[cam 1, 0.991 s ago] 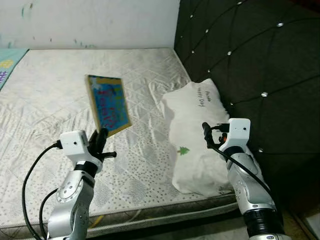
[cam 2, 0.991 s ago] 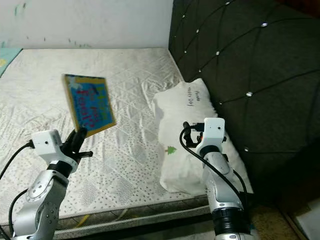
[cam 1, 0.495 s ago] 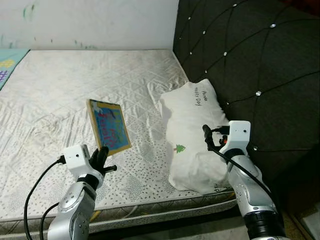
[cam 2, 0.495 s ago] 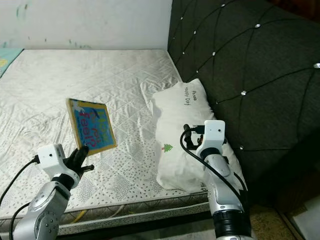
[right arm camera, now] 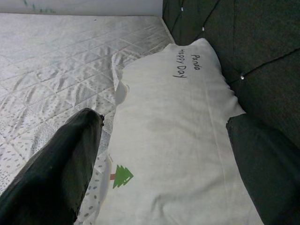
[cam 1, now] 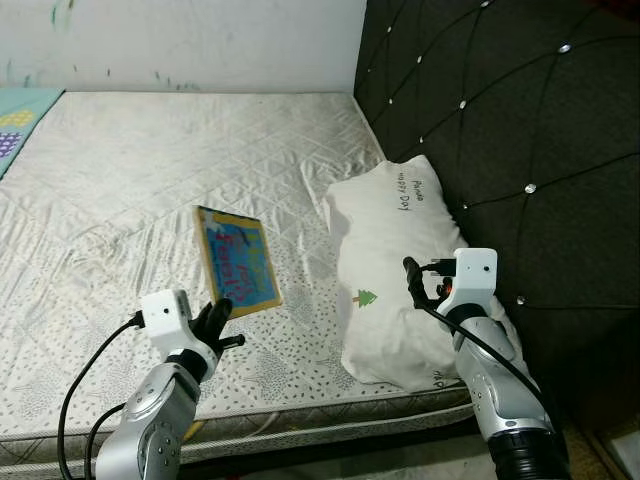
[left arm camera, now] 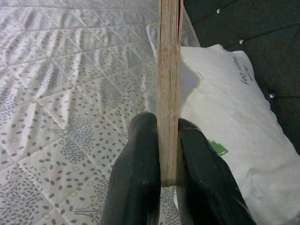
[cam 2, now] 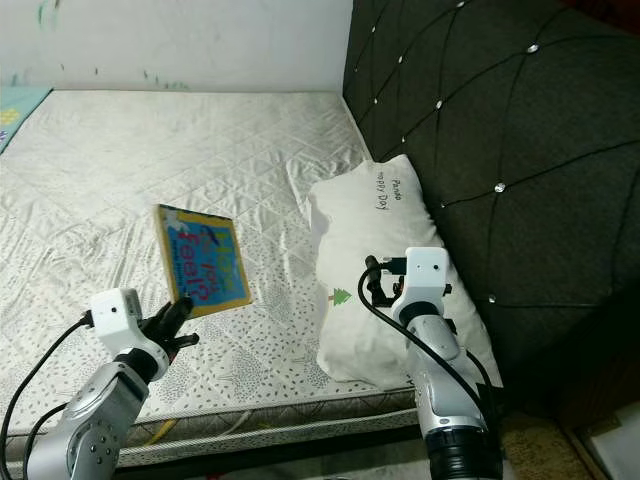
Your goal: Clean up the room
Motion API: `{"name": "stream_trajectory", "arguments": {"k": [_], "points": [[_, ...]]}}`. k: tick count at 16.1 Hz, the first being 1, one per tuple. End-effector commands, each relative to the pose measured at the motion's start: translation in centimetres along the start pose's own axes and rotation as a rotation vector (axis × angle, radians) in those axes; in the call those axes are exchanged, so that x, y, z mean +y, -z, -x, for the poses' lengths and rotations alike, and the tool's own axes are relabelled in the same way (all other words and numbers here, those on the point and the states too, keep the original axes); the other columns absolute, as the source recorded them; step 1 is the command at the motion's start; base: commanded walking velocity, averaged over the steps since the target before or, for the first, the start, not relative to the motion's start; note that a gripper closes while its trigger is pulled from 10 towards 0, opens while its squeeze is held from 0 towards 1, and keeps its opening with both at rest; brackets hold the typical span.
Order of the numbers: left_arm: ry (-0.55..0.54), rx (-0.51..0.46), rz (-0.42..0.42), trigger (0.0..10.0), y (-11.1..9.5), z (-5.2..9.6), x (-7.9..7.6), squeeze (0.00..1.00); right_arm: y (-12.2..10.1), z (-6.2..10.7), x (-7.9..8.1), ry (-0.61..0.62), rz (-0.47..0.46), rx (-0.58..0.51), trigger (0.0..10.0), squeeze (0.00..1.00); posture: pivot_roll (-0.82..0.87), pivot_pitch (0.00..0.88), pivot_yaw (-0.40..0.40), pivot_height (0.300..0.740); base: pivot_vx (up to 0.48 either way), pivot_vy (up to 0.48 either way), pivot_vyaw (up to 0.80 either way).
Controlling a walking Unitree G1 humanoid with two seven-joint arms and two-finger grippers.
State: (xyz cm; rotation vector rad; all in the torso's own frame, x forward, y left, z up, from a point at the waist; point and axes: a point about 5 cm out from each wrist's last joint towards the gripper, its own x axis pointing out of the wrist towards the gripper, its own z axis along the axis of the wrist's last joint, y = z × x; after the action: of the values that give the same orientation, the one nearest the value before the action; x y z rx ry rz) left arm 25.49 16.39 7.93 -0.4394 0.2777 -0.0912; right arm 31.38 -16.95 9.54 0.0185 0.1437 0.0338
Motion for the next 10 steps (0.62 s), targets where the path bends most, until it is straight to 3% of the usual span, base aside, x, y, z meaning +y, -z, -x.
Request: {"name": "stream_trajectory", "arguments": {"k": [1,10], "points": [[0.043,-0.038,-0.017,10.0,-1.1,0.12,-0.72,0.0,-0.65,0.16,-0.26,0.005,0.0,-0.025,10.0,0.0,0.03,0.116,-0.046,0.74,0.0,0.0,0.0],[0.06,-0.018,-0.018,10.0,-1.05,0.29,-0.86,0.0,-0.91,0.2,0.34,-0.027,-0.028,-0.04,10.0,0.0,0.03,0.119,-0.045,0.74,0.0,0.0,0.0]]}}
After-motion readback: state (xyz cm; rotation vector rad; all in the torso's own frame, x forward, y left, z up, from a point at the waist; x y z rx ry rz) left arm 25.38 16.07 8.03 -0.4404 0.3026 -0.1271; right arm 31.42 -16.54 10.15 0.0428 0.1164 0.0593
